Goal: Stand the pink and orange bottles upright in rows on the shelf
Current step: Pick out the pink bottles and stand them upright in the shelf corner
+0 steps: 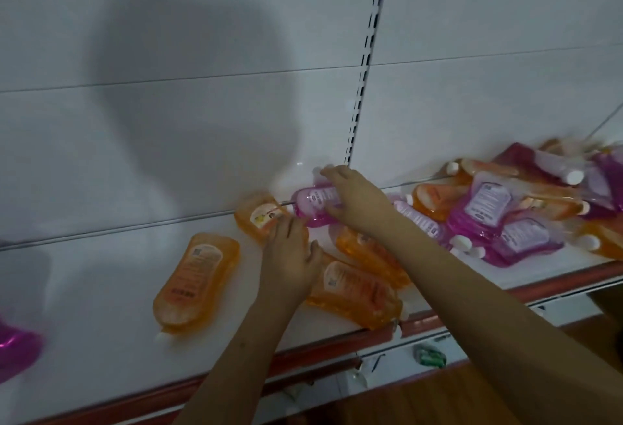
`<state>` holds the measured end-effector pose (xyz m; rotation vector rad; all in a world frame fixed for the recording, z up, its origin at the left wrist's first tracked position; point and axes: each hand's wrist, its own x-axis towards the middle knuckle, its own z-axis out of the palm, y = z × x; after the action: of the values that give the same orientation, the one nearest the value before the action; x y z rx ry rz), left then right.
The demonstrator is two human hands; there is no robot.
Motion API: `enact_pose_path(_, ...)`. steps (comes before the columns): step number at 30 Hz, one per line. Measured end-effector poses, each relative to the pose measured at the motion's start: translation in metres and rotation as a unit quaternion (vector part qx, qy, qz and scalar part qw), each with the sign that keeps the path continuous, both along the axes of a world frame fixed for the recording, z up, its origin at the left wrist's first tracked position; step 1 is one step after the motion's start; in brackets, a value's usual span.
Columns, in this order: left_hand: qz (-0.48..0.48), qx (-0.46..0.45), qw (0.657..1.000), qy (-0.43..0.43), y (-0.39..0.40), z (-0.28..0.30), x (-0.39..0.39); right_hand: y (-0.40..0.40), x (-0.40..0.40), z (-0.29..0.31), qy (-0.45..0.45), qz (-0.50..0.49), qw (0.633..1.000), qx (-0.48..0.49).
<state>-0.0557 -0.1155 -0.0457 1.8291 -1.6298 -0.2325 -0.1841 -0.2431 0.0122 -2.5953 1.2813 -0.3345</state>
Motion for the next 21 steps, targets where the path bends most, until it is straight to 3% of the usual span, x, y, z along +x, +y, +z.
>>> enact_pose_path(6,0.008,0.02,0.999,-0.028,-0.007,-0.009,0.006,-0.019,0.025,-0.041,0.155,0.075,0.984,-0.056)
enact_pose_path(12,-0.013,0.031,0.999,0.041,-0.007,0.005,0.011,-0.023,0.041,-0.041,0.23,0.063,0.965,-0.107)
enact_pose_path(21,0.032,0.03,0.975,0.219,0.0,0.031,0.017,-0.023,0.033,-0.039,0.208,0.053,0.97,-0.112)
